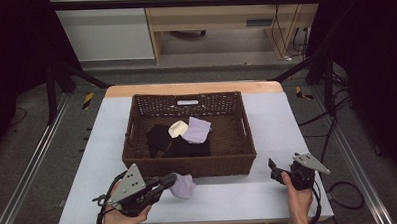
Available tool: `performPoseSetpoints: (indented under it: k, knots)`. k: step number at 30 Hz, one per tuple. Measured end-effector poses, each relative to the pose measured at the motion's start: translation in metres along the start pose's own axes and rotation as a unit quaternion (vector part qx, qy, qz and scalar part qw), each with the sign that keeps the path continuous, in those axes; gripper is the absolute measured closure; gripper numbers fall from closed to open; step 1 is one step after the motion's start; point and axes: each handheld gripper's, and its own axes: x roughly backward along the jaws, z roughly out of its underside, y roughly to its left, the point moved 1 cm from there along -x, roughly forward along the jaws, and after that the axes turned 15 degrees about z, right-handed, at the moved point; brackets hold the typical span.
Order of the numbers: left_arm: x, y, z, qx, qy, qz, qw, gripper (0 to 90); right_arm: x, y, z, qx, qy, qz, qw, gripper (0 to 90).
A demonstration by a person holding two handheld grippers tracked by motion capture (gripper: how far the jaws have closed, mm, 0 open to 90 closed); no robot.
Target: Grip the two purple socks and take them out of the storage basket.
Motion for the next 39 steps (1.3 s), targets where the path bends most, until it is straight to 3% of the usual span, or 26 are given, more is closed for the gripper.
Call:
performPoseSetpoints:
  k: [8, 17, 22, 23, 27, 31, 34, 39]
  knots:
    - [-0.019, 0.01, 0.032, 0.024, 0.054, -0.008, 0.9982, 87.8, 0.0, 0.0, 0.0, 0.001, 0.0, -0.002, 1.0, 5.2]
    - [-0.032, 0.027, 0.059, 0.052, 0.099, -0.023, 0.9935, 87.3, 0.0, 0.0, 0.0, -0.002, -0.004, -0.001, 1.0, 5.2]
    - [-0.036, 0.029, 0.066, 0.043, 0.113, -0.031, 0.9922, 83.6, 0.001, 0.0, 0.0, -0.002, -0.005, -0.001, 1.0, 5.2]
    - [-0.036, 0.029, 0.066, 0.042, 0.114, -0.032, 0.9921, 78.9, 0.001, 0.0, 0.0, -0.001, -0.003, -0.001, 1.0, 5.2]
    - [-0.034, 0.028, 0.064, 0.048, 0.102, -0.028, 0.9932, 66.9, 0.0, 0.0, 0.0, -0.001, -0.004, -0.002, 1.0, 5.2]
    - [-0.025, 0.025, 0.053, 0.044, 0.076, -0.033, 0.9955, 59.2, 0.0, 0.0, 0.0, -0.003, -0.003, -0.002, 1.0, 5.2]
    - [-0.015, 0.024, 0.041, 0.037, 0.051, -0.04, 0.9972, 57.5, 0.0, 0.0, 0.0, -0.002, -0.002, -0.002, 1.0, 5.2]
    - [-0.002, 0.027, 0.025, 0.029, 0.021, -0.055, 0.9978, 57.3, 0.0, 0.0, 0.0, -0.002, -0.002, -0.002, 1.0, 5.2]
